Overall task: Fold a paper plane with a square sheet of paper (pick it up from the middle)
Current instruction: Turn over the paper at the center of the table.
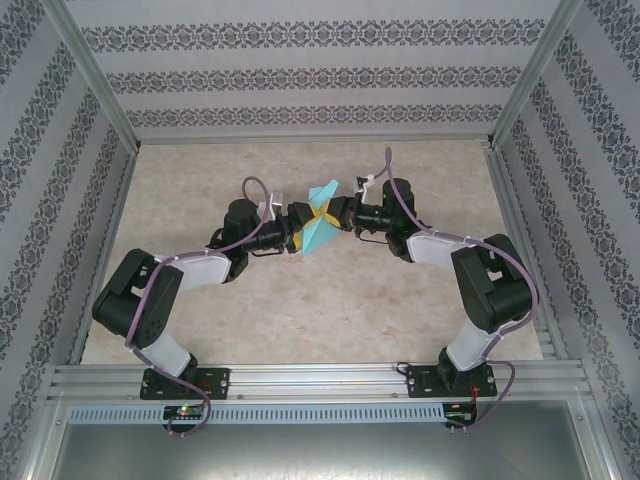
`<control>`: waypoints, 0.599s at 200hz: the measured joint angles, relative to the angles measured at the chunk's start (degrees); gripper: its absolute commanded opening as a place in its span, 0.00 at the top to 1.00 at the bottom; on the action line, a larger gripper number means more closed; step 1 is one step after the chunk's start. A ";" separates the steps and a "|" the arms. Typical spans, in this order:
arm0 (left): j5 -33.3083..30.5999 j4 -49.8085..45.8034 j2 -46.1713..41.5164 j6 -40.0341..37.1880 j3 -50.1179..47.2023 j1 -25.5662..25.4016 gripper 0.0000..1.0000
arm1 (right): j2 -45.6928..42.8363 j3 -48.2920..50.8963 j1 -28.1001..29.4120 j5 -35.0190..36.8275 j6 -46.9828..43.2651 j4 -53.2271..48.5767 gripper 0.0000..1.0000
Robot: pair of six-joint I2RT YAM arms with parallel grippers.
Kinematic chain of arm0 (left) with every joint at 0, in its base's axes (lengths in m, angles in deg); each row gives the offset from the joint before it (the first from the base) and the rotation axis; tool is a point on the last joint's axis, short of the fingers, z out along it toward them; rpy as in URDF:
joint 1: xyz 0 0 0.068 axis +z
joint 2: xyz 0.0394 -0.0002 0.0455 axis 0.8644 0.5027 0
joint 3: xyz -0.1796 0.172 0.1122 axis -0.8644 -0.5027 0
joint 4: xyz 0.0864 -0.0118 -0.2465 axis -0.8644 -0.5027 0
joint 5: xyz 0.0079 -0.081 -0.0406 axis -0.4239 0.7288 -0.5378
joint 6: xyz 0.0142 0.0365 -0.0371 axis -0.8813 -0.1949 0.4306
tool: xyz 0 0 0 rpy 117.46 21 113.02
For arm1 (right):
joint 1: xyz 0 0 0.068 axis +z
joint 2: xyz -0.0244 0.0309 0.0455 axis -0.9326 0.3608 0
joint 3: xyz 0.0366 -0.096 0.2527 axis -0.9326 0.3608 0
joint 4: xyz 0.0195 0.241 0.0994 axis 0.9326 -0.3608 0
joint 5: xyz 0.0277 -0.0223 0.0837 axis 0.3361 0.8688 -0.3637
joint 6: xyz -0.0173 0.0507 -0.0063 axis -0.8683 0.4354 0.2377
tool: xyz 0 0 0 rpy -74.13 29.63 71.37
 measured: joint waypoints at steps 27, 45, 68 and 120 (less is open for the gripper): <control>0.17 0.87 0.07 0.13 0.00 0.00 0.45 | 0.00 0.00 -0.02 -0.59 0.02 0.04 0.86; 0.11 0.76 0.07 -0.07 0.00 0.00 0.53 | 0.02 0.00 -0.02 -0.94 -0.02 -0.37 0.85; 0.13 0.63 0.07 -1.16 0.00 0.00 0.61 | 0.02 0.00 -0.02 -1.07 -0.20 -1.36 0.84; -0.11 -3.23 0.02 -5.57 0.09 0.22 0.88 | -0.15 -0.07 -0.46 -1.66 -3.52 -7.43 0.68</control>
